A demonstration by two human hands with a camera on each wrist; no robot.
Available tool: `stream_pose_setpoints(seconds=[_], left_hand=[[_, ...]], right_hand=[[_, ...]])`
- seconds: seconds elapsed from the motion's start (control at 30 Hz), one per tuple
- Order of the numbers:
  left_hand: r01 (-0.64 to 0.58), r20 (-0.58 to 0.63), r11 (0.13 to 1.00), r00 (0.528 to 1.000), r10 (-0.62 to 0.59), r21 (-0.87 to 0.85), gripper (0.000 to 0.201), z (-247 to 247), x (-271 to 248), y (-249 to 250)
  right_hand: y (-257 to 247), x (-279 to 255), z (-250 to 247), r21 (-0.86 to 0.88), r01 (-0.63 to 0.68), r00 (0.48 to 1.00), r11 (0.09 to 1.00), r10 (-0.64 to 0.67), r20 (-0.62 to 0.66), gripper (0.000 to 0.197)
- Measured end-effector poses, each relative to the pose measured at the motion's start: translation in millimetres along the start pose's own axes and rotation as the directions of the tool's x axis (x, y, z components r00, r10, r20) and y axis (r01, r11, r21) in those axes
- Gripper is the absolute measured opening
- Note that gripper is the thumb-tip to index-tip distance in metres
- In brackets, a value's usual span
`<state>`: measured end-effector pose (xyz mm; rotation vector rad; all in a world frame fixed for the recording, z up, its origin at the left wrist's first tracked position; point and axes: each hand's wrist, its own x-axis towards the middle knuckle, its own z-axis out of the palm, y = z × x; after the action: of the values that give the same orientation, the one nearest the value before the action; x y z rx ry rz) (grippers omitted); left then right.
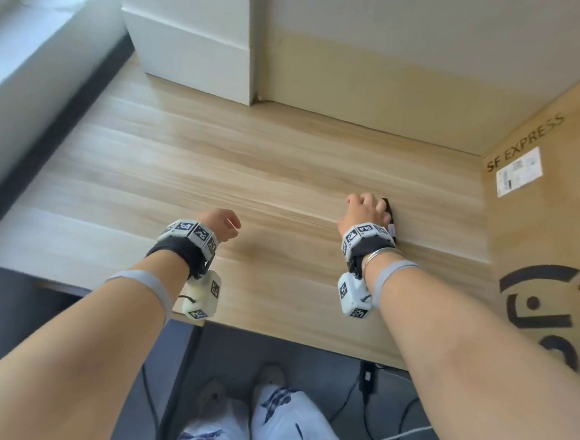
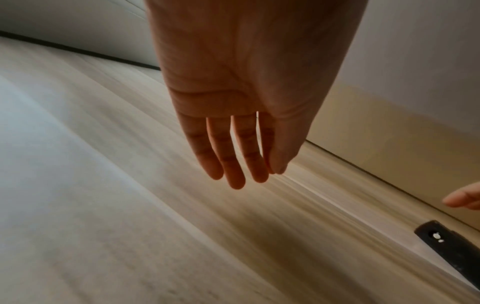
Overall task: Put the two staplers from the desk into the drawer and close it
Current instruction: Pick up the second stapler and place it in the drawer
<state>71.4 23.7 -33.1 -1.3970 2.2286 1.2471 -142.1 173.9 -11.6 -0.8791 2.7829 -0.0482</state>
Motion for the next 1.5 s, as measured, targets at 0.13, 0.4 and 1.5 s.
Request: stream_pose_setpoints(seconds=[0.13,0.4,1.5], left_hand=[[0.005,-0.014,0.999,1.000,-0.004,0.040,0.024,21.2,23.4,16.2],[0.048,-0.063,0.991,0.997,-0.040,0.128,0.023,34.1,49.7,19.4],[0.134,-0.190,0.988,0.975,-0.117,0.081,0.023,-30.6,-94.0,-156.1]], right_hand=[[37.2,24.1,3.6,0.072,-0.206,0.979,0.976,0.204,0.024,0.037],[52.6,67.3,1.9,0.308,-0.425,0.895,0.851,0.344,0.284,0.060],[-182.5,-148.1,36.3,0.427,0.278,0.707,0.860,-0.484,0.516,0.073]])
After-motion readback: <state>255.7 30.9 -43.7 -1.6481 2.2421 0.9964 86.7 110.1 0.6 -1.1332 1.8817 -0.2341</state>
